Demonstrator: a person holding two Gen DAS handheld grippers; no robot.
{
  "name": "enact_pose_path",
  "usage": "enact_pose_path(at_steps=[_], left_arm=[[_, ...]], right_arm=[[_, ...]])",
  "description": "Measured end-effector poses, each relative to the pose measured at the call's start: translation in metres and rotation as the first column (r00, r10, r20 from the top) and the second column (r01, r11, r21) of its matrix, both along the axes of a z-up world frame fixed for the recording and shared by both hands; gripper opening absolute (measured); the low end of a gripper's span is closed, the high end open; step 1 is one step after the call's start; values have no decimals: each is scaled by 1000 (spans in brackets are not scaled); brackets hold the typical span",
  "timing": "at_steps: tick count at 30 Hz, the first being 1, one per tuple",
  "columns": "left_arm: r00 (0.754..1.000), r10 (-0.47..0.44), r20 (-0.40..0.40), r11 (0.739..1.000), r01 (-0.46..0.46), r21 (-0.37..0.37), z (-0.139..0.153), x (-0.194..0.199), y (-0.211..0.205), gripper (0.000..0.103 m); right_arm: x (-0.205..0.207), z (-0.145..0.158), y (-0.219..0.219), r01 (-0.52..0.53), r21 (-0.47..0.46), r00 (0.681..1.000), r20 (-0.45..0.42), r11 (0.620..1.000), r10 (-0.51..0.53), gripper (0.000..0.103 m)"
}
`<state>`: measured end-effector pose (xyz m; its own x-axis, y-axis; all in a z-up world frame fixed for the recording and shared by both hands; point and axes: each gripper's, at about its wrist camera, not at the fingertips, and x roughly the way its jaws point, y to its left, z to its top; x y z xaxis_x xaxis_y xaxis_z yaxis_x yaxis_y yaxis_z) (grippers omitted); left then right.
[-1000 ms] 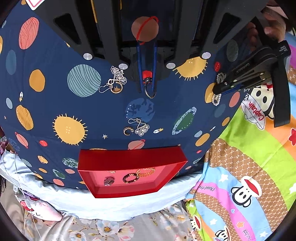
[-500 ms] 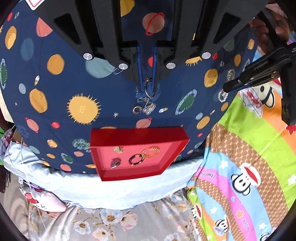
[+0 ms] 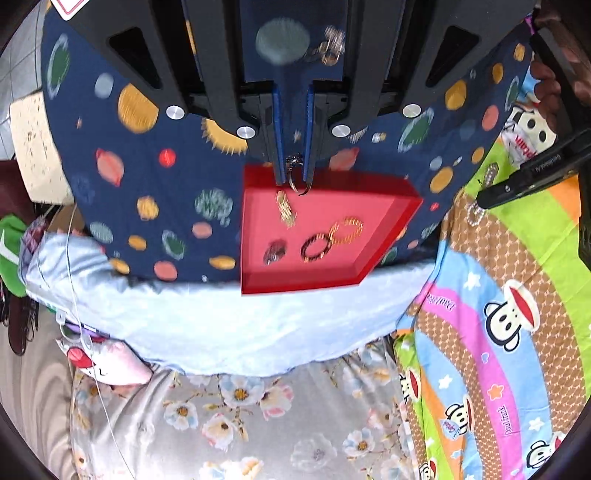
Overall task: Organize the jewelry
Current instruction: 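Carry the pearls and silver earring over the red tray with both tools, then open both tools to drop the pearls and earring into the tray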
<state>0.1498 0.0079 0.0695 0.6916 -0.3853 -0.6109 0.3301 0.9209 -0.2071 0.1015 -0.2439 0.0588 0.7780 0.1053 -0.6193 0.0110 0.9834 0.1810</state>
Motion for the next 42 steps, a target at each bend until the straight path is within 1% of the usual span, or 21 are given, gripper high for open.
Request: enact_pose_path(at_steps=[4,9,16,20,24,28,32,37,39,41,42], left_arm=[[999,-20,35,1000,20,-1,12,26,-20,14],[999,-27,44,1000,27,4,11,55,-41,14],[1000,-22,1,1000,22,13,-13,99,-65,14],[999,-17,-38,1000,18,24,-33,118,-73,14],[995,-18,-93,1000,19,5,-53,135,-79,14],[993,-19,-113,1000,21,14,-65,143,-87,14],[994,-14,-109,999,18,34,-70,146,-93,14],[993,-7,-115,999,11,38,-74,149,-93,14],[994,-1,-113,999,6,41,-74,149,-93,14],[994,-1,-111,999,6,45,-74,147,-92,18],[994,3,-109,999,2,46,-73,146,-91,23]], right_arm=[[24,8,-7,-12,9,1000,18,1000,12,9],[59,6,-10,-39,35,999,13,999,39,9],[107,-12,-6,-57,48,998,-23,997,58,9],[129,-27,-3,-62,51,997,-46,997,65,9],[155,-47,-4,-64,85,994,-82,994,71,9],[174,-60,-4,-49,88,993,-102,995,58,9],[188,-70,-5,-29,77,992,-116,997,38,9],[195,-77,-5,-31,54,991,-128,998,37,9],[195,-78,-5,-23,42,992,-120,999,28,11],[196,-78,-6,-19,38,993,-119,999,23,12],[195,-77,-7,-15,39,993,-117,999,20,14]])
